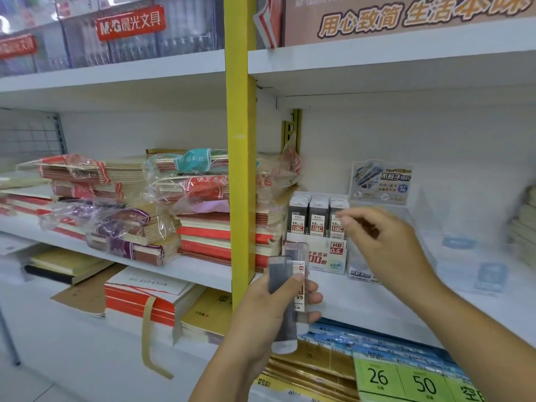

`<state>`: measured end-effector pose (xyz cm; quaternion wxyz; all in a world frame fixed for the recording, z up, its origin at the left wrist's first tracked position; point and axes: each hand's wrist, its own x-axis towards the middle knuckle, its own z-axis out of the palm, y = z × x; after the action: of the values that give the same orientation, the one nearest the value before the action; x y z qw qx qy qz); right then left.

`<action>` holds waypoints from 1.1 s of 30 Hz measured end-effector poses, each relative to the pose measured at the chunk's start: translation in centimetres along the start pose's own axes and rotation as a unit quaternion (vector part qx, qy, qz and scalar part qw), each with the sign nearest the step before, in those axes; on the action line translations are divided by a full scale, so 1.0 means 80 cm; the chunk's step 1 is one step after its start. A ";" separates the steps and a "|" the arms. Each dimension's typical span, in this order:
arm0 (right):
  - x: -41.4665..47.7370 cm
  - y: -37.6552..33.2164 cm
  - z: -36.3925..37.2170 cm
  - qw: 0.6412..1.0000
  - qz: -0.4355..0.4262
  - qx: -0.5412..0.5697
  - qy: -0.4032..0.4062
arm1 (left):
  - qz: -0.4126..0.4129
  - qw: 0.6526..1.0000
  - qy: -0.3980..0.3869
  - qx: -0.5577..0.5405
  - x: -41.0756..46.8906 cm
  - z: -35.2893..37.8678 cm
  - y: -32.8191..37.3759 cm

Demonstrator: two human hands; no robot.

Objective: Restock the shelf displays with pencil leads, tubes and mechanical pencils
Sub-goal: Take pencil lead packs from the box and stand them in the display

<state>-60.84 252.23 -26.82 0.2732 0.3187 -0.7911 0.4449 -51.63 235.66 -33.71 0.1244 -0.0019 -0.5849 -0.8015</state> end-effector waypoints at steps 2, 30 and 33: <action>-0.026 -0.015 0.005 0.993 0.032 0.096 -0.053 | 0.001 1.000 -0.011 0.009 -0.003 0.005 0.000; -0.063 0.006 -0.003 0.976 0.080 0.087 -0.185 | 0.081 0.986 0.077 0.127 0.001 -0.004 -0.008; -0.067 -0.007 0.005 0.972 0.035 0.093 -0.215 | 0.095 0.983 0.046 0.151 0.000 0.001 -0.007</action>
<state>-57.03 253.04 -30.54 0.0500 0.4028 -0.7970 0.4472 -51.75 235.89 -34.17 0.2256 -0.0015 -0.6900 -0.6877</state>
